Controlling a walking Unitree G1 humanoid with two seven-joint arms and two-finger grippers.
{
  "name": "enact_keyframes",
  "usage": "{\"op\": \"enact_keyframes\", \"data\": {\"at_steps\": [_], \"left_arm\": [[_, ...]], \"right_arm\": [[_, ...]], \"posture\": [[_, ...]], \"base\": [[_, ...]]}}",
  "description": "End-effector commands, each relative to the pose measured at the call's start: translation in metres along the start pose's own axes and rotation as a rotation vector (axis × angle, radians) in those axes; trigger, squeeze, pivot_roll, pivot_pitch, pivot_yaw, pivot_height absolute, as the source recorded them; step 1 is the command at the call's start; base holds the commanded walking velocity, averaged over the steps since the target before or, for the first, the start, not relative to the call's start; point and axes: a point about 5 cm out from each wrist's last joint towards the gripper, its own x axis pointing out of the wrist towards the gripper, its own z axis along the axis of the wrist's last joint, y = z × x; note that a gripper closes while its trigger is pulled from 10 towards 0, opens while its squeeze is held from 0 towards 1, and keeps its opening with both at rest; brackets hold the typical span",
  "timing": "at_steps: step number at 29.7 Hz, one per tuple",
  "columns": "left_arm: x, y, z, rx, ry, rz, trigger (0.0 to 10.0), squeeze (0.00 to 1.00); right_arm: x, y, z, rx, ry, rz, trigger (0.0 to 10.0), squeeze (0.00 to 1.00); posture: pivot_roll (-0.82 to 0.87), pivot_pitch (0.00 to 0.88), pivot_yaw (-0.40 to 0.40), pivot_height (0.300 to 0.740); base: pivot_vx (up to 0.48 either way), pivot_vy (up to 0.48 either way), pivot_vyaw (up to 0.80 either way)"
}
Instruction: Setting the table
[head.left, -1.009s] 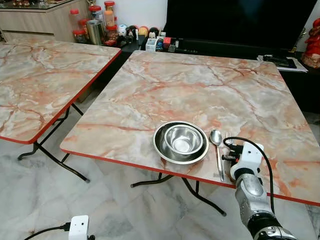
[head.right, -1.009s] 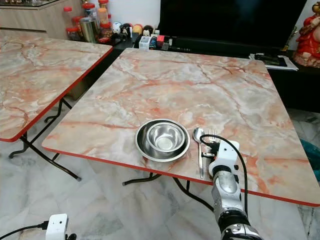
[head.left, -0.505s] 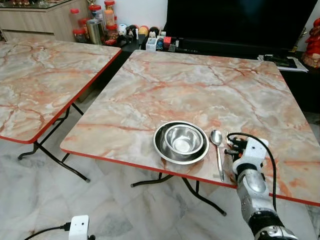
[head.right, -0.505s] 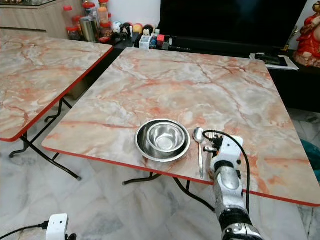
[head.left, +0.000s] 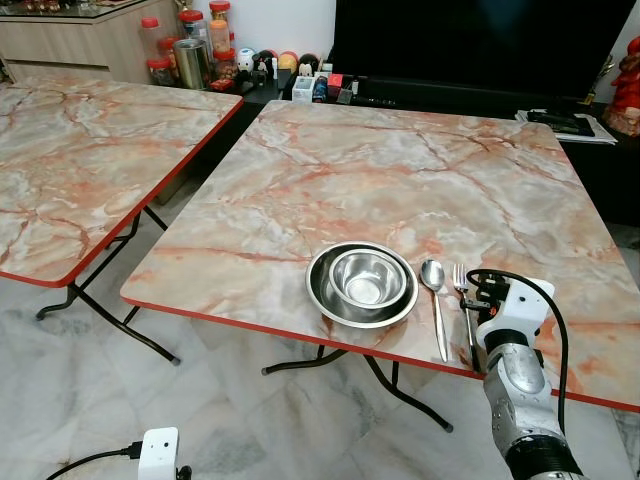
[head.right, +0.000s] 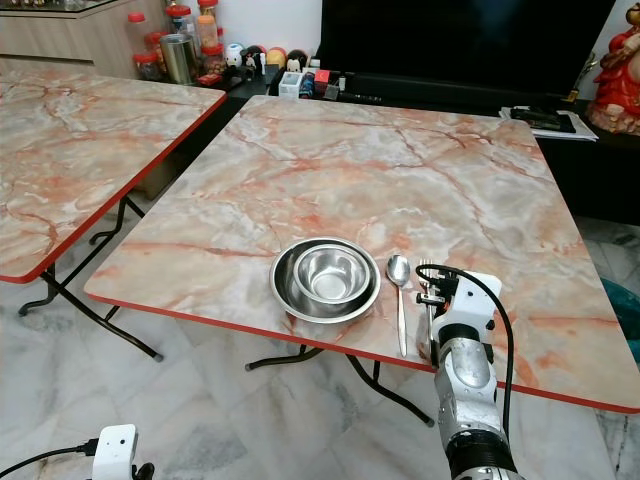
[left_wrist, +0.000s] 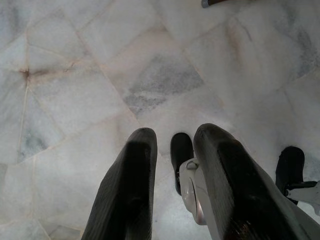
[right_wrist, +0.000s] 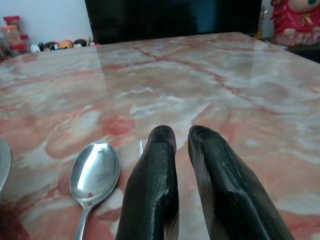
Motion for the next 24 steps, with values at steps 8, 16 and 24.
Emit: {"op": "enact_keyframes", "data": {"at_steps": [8, 16, 24], "left_arm": [[0.0, 0.0, -0.001, -0.009, 0.003, 0.001, 10.0, 0.0], [0.0, -0.001, -0.001, 0.006, 0.004, -0.006, 10.0, 0.0], [0.0, 0.0, -0.001, 0.02, 0.007, -0.01, 10.0, 0.0]], "right_arm": [[0.0, -0.014, 0.015, -0.01, -0.058, -0.044, 10.0, 0.0], [-0.004, -0.023, 0.018, -0.027, -0.068, -0.071, 10.0, 0.0], [-0.011, -0.029, 0.013, -0.039, -0.059, -0.097, 10.0, 0.0]], "posture": [[0.02, 0.0, -0.018, 0.736], [0.01, 0.0, -0.013, 0.736], [0.0, 0.0, -0.011, 0.736]], "base": [[0.0, 0.169, 0.0], [0.0, 0.269, 0.0], [0.0, 0.313, -0.1]]}}
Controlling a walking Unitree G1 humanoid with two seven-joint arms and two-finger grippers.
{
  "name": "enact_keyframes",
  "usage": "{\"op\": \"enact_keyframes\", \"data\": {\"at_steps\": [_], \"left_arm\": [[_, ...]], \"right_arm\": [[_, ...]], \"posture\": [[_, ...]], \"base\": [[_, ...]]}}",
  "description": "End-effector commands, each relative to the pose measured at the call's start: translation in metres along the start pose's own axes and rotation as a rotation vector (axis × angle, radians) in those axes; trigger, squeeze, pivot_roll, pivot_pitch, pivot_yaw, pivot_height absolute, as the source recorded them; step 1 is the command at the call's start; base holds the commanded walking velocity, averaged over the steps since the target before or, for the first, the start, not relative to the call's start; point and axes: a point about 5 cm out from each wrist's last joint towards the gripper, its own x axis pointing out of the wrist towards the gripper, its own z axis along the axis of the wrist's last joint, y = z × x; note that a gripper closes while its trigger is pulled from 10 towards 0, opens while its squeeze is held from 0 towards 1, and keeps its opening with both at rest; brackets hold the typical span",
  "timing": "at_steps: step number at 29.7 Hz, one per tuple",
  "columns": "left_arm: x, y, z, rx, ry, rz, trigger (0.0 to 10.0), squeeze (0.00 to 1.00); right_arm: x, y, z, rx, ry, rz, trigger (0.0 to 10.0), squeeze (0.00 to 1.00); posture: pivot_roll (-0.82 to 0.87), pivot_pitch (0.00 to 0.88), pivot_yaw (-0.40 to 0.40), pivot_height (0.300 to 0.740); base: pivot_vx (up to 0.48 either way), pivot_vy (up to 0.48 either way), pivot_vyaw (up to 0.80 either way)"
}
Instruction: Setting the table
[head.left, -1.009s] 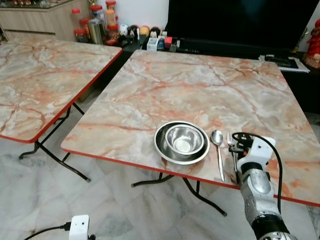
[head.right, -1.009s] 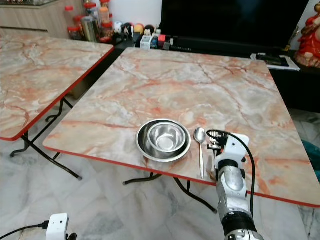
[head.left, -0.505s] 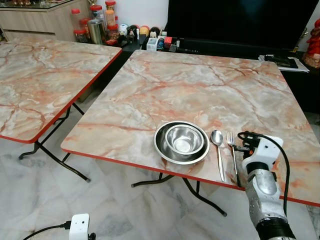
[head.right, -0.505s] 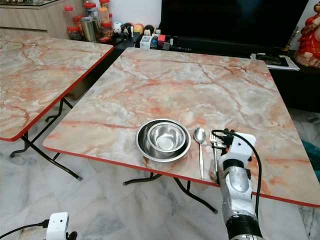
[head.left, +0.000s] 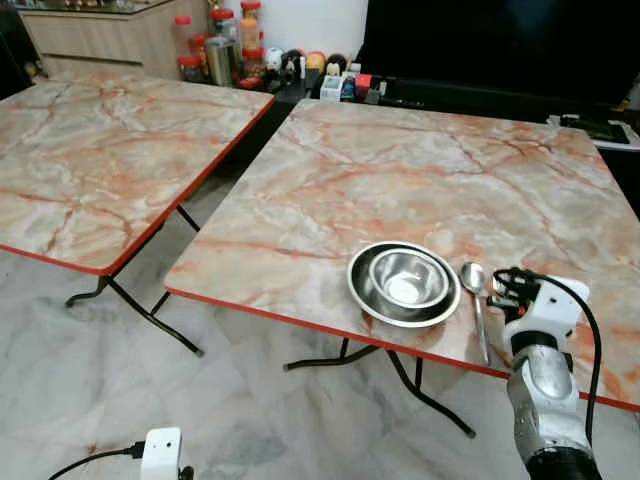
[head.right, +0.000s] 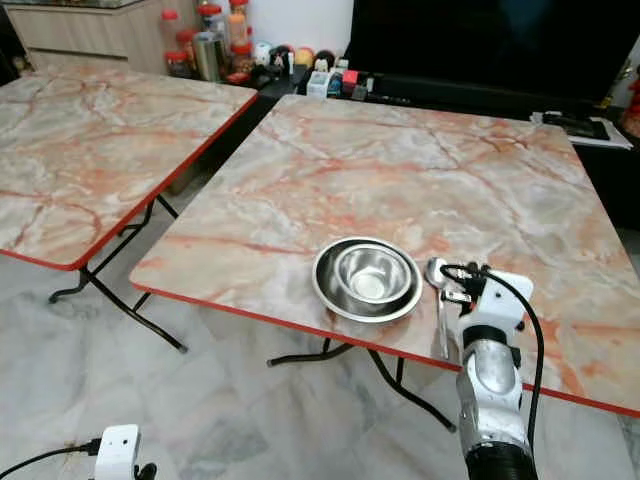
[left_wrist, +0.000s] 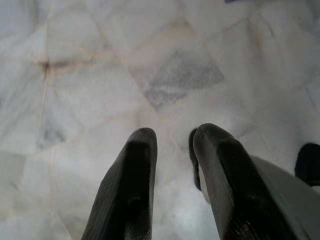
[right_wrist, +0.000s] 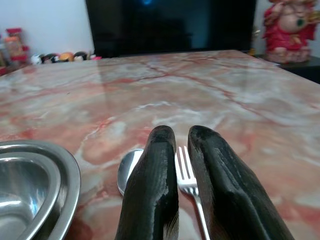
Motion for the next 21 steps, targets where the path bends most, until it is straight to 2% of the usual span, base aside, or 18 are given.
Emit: {"op": "enact_keyframes", "data": {"at_steps": [1, 7, 14, 19, 21], "left_arm": [[0.0, 0.002, 0.002, 0.007, -0.003, -0.002, 10.0, 0.0], [0.0, 0.002, 0.001, 0.015, 0.001, -0.005, 10.0, 0.0], [0.0, 0.004, 0.0, 0.025, 0.005, -0.006, 10.0, 0.0], [0.0, 0.006, 0.002, 0.031, 0.001, -0.006, 10.0, 0.0], [0.0, 0.006, 0.002, 0.035, 0.002, -0.007, 10.0, 0.0]], "right_arm": [[-0.001, -0.005, 0.003, -0.006, -0.013, -0.02, 10.0, 0.0], [-0.011, -0.015, -0.001, -0.006, -0.019, -0.071, 10.0, 0.0], [-0.016, -0.019, -0.009, 0.011, 0.011, -0.108, 10.0, 0.0], [-0.024, -0.024, -0.022, 0.01, 0.065, -0.124, 10.0, 0.0], [-0.028, -0.027, -0.03, 0.017, 0.089, -0.138, 10.0, 0.0]], "posture": [[0.0, 0.0, -0.011, 0.736], [0.0, 0.0, -0.01, 0.736], [-0.01, 0.0, -0.005, 0.736], [0.0, 0.0, -0.004, 0.736], [-0.01, 0.0, -0.001, 0.736]], "base": [[0.0, 0.337, 0.0], [0.0, 0.338, 0.0], [0.0, 0.344, 0.0], [0.0, 0.346, -0.7], [0.0, 0.349, 0.0]]}}
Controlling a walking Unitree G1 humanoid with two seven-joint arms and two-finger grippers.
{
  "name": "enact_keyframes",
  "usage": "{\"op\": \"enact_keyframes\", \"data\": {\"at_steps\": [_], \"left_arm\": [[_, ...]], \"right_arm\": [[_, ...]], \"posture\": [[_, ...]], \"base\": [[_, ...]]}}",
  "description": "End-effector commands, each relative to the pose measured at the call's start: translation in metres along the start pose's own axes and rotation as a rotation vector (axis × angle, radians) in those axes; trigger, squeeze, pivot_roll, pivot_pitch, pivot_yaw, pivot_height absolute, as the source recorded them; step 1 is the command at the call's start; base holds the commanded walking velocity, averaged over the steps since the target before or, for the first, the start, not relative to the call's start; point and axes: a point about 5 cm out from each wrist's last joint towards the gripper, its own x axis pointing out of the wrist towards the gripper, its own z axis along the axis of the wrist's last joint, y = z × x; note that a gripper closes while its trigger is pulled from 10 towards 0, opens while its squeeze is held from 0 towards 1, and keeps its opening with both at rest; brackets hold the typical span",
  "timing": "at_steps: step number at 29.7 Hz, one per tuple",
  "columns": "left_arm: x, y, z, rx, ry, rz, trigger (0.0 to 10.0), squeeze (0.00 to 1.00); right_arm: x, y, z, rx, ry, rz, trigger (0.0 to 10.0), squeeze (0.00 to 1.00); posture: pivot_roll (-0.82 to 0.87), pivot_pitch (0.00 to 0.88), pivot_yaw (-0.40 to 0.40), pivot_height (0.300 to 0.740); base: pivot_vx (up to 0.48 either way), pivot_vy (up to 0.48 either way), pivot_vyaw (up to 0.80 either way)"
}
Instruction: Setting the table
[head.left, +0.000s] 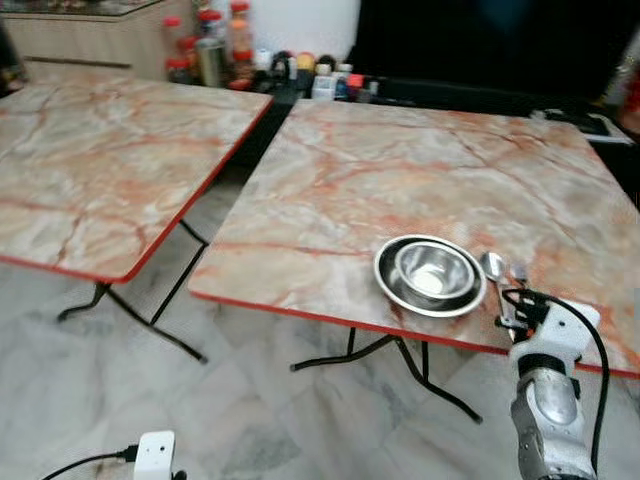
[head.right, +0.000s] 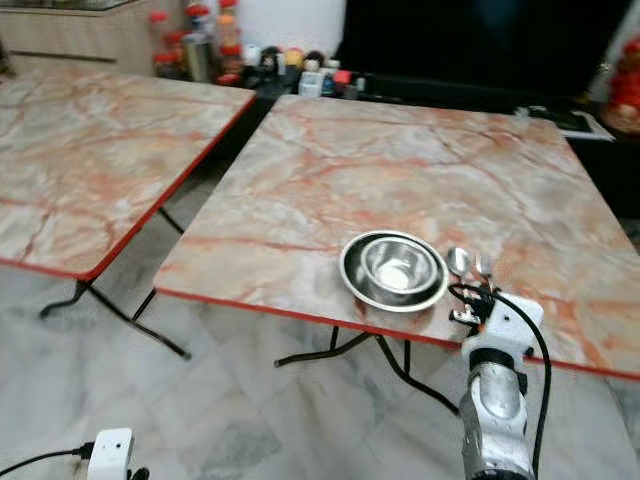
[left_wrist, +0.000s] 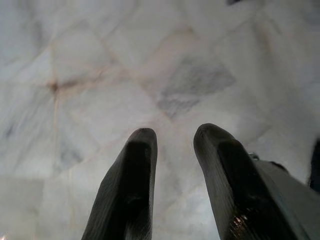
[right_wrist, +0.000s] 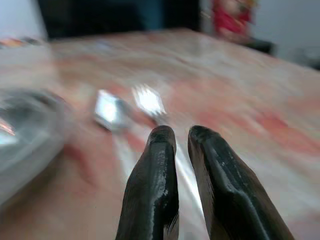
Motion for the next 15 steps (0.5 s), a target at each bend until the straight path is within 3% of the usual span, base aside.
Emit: {"op": "enact_keyframes", "data": {"at_steps": [1, 6, 10, 11, 15], "left_arm": [[-0.001, 0.001, -0.003, 0.015, 0.012, -0.003, 10.0, 0.0], [-0.001, 0.003, -0.003, 0.024, 0.018, -0.004, 10.0, 0.0], [-0.001, 0.003, -0.003, 0.027, 0.018, -0.006, 10.0, 0.0], [0.0, 0.004, 0.0, 0.031, 0.014, -0.003, 10.0, 0.0], [0.0, 0.004, 0.003, 0.027, 0.004, 0.002, 10.0, 0.0]], "right_arm": [[-0.001, -0.001, -0.003, 0.017, 0.011, -0.014, 10.0, 0.0], [-0.015, -0.008, -0.036, 0.003, 0.139, -0.046, 10.0, 0.0], [-0.018, -0.01, -0.044, 0.006, 0.171, -0.054, 10.0, 0.0], [-0.027, -0.012, -0.062, -0.002, 0.261, -0.061, 10.0, 0.0], [-0.038, -0.013, -0.081, -0.021, 0.365, -0.046, 10.0, 0.0]], "posture": [[-0.01, 0.0, 0.002, 0.736], [-0.02, 0.0, 0.019, 0.736], [-0.02, 0.0, 0.019, 0.736], [-0.01, 0.0, 0.016, 0.736], [0.02, 0.0, -0.003, 0.736]], "base": [[0.0, 0.349, 0.0], [0.0, 0.422, 0.0], [0.0, 0.48, 0.0], [0.0, 0.48, 0.0], [0.0, 0.48, 0.0]]}}
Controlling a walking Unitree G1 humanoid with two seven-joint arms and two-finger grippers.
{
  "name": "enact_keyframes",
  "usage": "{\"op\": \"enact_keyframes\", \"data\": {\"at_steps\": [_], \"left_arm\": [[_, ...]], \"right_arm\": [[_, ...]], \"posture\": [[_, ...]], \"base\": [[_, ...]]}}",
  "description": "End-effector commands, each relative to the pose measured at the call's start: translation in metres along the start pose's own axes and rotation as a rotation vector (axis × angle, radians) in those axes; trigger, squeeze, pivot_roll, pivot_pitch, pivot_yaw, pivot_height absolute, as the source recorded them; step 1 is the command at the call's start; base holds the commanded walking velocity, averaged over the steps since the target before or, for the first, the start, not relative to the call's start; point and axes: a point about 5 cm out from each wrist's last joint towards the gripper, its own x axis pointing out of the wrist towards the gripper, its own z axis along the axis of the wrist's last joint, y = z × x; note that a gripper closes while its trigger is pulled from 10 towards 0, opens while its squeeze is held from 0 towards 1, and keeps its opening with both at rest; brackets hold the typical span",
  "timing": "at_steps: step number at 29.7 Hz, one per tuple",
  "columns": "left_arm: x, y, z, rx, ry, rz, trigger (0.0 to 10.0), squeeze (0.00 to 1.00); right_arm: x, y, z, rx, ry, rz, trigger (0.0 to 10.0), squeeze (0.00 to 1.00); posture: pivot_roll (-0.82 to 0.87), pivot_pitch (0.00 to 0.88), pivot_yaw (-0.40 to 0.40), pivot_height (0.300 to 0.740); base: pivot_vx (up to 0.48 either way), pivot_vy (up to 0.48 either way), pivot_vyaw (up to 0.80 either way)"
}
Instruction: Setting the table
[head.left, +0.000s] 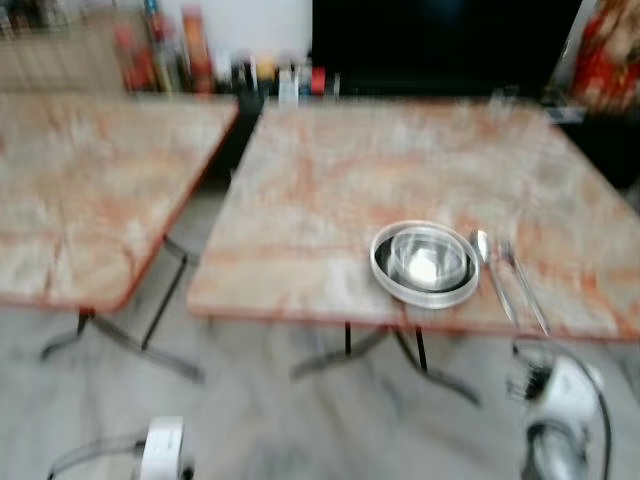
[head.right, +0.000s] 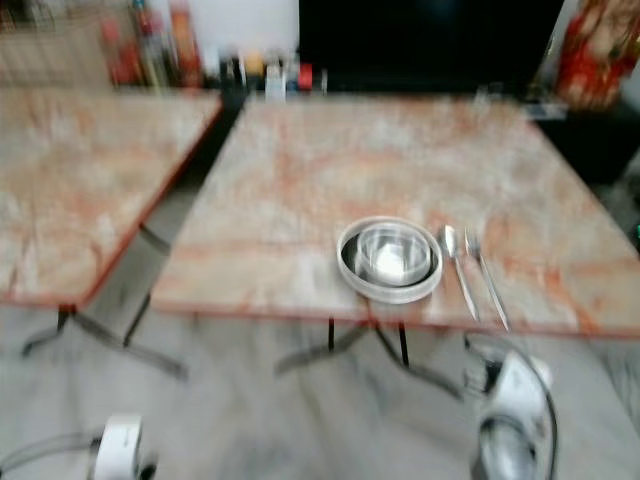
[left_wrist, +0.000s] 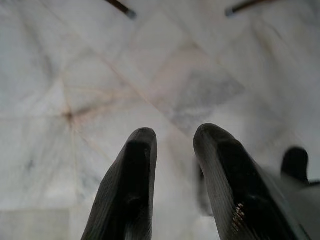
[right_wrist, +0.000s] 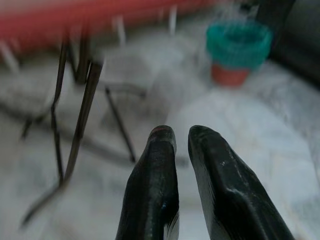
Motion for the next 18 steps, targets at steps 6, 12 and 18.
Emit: {"op": "enact_keyframes", "data": {"at_steps": [6, 12, 18], "left_arm": [[-0.002, 0.006, -0.006, -0.015, 0.011, 0.031, 10.0, 0.0], [-0.006, 0.017, -0.014, -0.031, 0.033, 0.069, 10.0, 0.0], [-0.004, 0.013, -0.011, -0.033, 0.028, 0.061, 10.0, 0.0]], "right_arm": [[-0.002, 0.01, -0.019, -0.037, 0.121, 0.091, 10.0, 0.0], [-0.008, 0.006, -0.036, -0.029, 0.221, 0.063, 10.0, 0.0], [-0.015, 0.001, -0.049, -0.035, 0.285, 0.076, 10.0, 0.0]], "posture": [[0.06, 0.0, -0.034, 0.736], [0.04, 0.0, -0.019, 0.736], [0.03, 0.0, -0.027, 0.736]], "base": [[0.0, 0.48, 0.0], [0.0, 0.48, 0.0], [0.0, 0.48, -0.47]]}}
